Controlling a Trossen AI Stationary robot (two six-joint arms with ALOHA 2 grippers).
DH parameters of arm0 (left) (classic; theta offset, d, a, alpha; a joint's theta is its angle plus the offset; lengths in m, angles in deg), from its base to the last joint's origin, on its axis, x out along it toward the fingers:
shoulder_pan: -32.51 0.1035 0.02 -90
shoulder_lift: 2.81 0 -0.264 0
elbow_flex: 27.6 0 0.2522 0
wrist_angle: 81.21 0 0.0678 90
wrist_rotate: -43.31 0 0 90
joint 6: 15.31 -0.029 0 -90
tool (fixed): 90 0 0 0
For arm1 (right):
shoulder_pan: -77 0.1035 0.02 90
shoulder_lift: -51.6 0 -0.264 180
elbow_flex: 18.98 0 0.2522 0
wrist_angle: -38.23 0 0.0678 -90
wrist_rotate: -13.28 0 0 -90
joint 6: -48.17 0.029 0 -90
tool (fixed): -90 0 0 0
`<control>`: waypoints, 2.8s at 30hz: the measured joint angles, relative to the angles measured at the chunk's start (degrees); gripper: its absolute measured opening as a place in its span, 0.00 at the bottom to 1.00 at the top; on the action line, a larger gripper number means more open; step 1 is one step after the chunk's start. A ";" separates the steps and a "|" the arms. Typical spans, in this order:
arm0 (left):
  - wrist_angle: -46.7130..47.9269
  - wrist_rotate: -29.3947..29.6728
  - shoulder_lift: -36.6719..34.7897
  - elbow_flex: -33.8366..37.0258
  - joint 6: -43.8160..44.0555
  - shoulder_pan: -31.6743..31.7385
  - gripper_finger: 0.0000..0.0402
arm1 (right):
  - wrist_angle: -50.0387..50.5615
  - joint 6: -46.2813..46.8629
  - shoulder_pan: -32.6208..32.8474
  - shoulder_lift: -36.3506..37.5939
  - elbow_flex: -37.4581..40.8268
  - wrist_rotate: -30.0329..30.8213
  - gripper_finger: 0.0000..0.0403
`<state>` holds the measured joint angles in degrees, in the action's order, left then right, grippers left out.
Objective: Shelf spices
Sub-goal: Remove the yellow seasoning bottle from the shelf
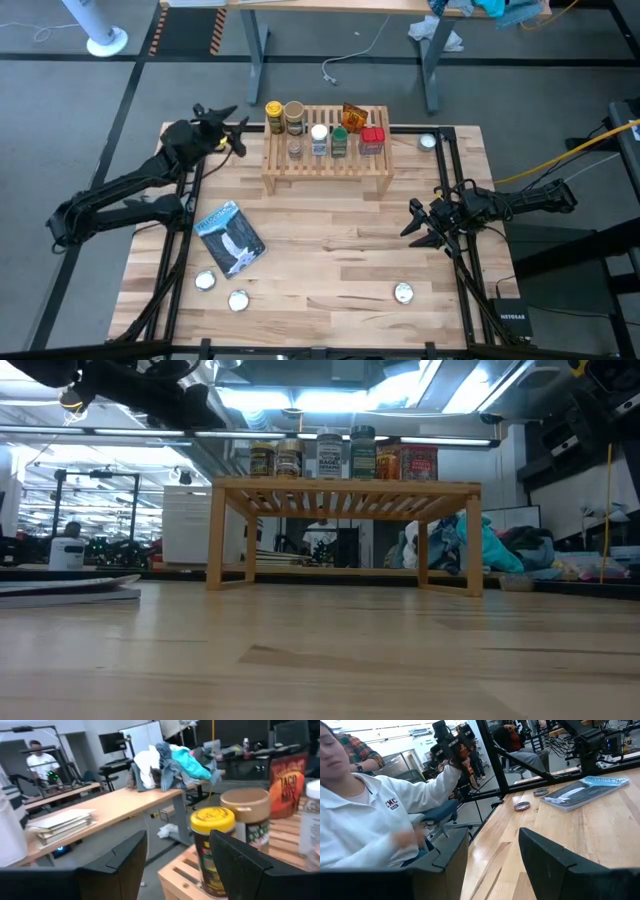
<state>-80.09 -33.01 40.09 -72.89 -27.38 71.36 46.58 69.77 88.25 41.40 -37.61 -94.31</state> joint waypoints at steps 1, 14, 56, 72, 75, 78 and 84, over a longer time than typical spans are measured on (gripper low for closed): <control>0.00 0.00 -0.44 -0.02 0.02 0.39 0.52 | -0.02 0.00 0.00 0.00 0.00 0.00 0.45; 23.70 -0.61 -12.65 -0.04 -3.28 1.00 0.52 | 0.08 0.00 0.00 0.00 0.00 0.00 0.45; 52.35 -16.12 -12.42 -12.90 -4.34 1.00 0.52 | -0.55 1.07 0.00 -0.11 0.00 6.49 0.45; 36.20 -21.25 5.87 -12.85 -4.91 8.93 0.52 | -0.50 1.05 -0.02 -0.11 0.00 6.65 0.45; 35.60 -22.83 6.71 -12.85 -6.20 10.03 0.52 | -0.48 1.05 -0.01 -0.13 0.00 6.64 0.45; 33.31 -24.30 7.56 -12.85 -6.68 10.36 0.52 | -0.45 1.05 -0.01 -0.13 0.00 6.58 0.45; 28.96 -24.72 11.02 -12.85 -6.97 10.34 0.52 | -0.42 1.05 0.00 -0.13 0.00 6.54 0.45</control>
<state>-51.13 -57.73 51.11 -85.74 -34.35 81.70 46.16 70.82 88.25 41.27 -37.61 -87.77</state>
